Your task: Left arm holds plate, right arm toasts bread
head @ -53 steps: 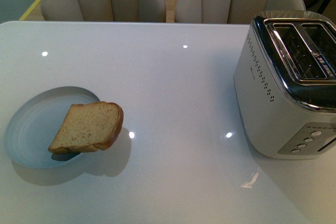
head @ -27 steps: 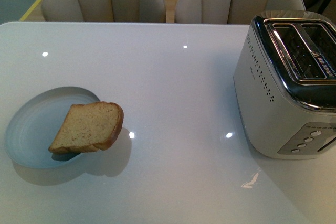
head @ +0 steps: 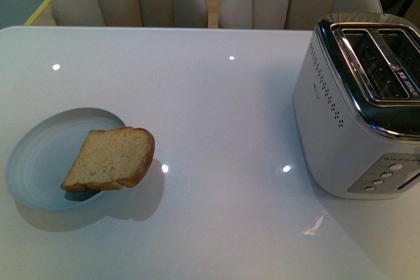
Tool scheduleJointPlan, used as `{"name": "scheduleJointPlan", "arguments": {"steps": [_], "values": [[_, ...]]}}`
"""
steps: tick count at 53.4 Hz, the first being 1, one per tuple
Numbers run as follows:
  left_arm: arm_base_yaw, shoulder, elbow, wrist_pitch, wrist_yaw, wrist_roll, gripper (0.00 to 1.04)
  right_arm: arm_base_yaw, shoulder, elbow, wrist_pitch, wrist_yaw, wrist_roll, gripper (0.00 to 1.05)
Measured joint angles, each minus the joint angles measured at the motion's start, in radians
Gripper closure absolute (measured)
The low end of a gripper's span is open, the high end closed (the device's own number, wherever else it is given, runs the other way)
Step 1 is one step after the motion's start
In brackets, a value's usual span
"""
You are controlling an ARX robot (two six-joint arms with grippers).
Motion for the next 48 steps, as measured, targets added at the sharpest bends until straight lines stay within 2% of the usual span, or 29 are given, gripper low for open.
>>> {"name": "scheduleJointPlan", "arguments": {"steps": [5,17,35,48], "values": [[-0.003,0.302,0.078,0.2,0.036,-0.039,0.07,0.0,0.0,0.0,0.0,0.0,0.0,0.09],[-0.05,0.682,0.183,0.348,0.054,-0.13,0.07,0.0,0.0,0.0,0.0,0.0,0.0,0.09],[-0.074,1.045,0.301,0.377,0.049,-0.181,0.07,0.0,0.0,0.0,0.0,0.0,0.0,0.09],[-0.074,1.144,0.37,0.347,0.054,-0.255,0.07,0.0,0.0,0.0,0.0,0.0,0.0,0.09]]}}
